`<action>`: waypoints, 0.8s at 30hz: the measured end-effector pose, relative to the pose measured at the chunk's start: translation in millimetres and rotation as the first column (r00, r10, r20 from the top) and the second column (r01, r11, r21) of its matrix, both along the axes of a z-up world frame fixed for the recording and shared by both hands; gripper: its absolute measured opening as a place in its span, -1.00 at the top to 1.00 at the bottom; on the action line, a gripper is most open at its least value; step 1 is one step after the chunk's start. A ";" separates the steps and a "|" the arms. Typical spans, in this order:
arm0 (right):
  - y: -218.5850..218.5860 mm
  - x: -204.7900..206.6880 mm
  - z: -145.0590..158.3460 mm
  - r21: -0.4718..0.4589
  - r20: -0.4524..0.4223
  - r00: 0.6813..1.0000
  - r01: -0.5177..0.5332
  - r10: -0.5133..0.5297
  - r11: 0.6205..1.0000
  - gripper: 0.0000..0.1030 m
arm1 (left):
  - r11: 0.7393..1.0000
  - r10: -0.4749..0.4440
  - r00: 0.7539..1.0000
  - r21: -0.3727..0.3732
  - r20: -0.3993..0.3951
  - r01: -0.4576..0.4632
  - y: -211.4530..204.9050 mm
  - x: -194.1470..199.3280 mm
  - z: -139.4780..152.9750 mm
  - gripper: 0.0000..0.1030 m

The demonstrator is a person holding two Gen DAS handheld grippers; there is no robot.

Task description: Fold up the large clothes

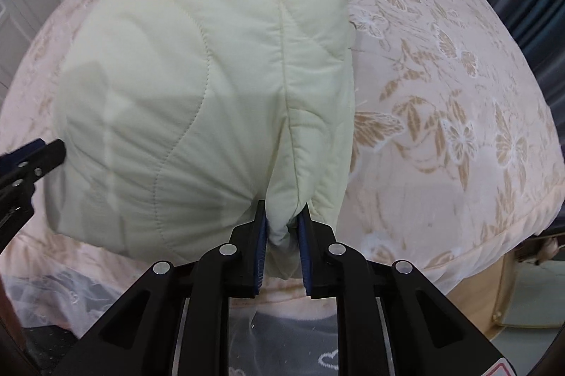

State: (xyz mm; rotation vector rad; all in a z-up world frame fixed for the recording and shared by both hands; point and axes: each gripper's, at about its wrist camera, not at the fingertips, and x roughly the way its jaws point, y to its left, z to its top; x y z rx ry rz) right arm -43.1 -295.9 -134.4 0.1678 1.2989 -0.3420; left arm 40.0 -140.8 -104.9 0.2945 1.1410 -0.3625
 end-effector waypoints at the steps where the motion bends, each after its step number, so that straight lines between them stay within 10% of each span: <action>1: 0.6 1.8 -2.6 -0.003 -0.007 1.000 -0.002 0.002 1.000 0.70 | 1.000 -0.002 1.000 0.009 0.003 0.002 -1.8 -0.2 -1.5 0.34; 24: 12.5 10.4 -17.5 -0.061 -0.037 0.999 -0.031 0.029 0.998 0.60 | 0.999 0.001 1.000 0.045 -0.029 0.000 -16.9 23.1 -24.2 0.34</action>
